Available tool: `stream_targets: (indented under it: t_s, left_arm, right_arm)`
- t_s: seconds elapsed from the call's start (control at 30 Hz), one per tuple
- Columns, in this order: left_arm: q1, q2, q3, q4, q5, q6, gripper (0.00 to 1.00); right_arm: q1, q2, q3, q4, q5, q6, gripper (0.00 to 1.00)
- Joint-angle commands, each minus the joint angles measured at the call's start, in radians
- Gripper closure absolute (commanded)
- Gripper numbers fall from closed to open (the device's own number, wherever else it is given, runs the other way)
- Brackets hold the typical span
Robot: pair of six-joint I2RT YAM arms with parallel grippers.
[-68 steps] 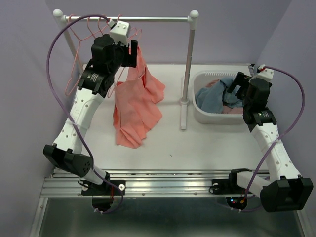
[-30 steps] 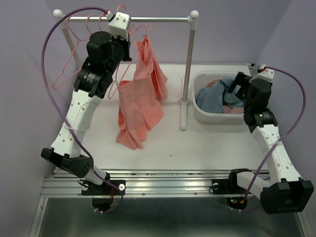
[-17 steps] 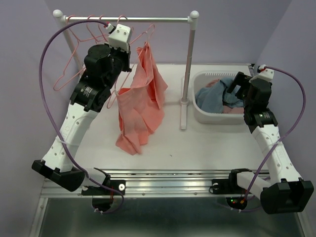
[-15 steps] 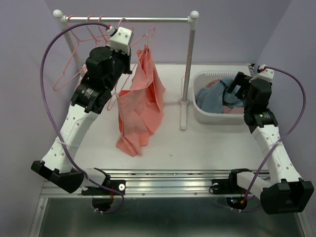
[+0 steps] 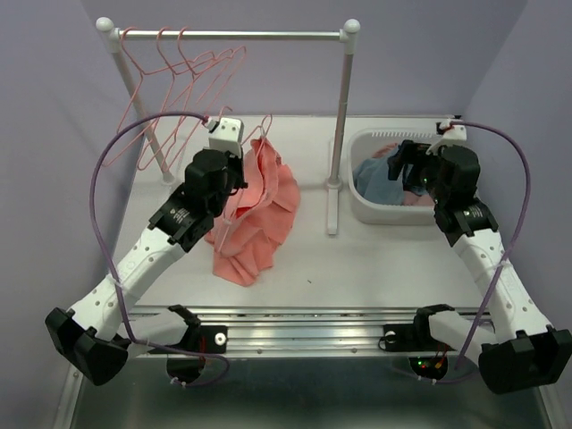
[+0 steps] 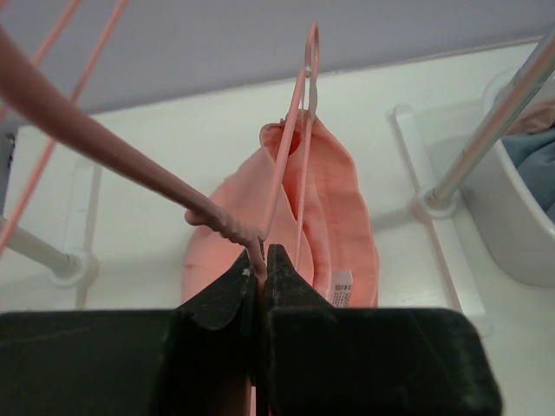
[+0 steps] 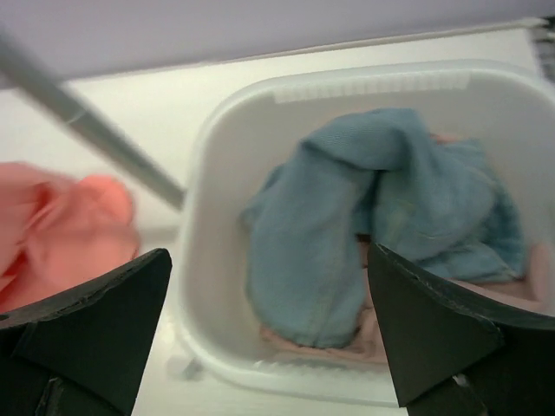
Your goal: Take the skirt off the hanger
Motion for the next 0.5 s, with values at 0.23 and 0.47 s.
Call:
stream_targets:
  t_s: [0.23, 0.47]
  left_arm:
    - [-0.054, -0.094, -0.202, 0.199, -0.14, -0.28, 1.0]
    - [-0.09, -0.083, -0.139, 0.222, -0.148, -0.258, 1.0]
  right_arm:
    - [0.458, -0.1, -0.122, 0.149, -0.798, -0.168, 0.0]
    - [0.65, -0.056, -0.209, 0.312, -0.843, -0.289, 0.0]
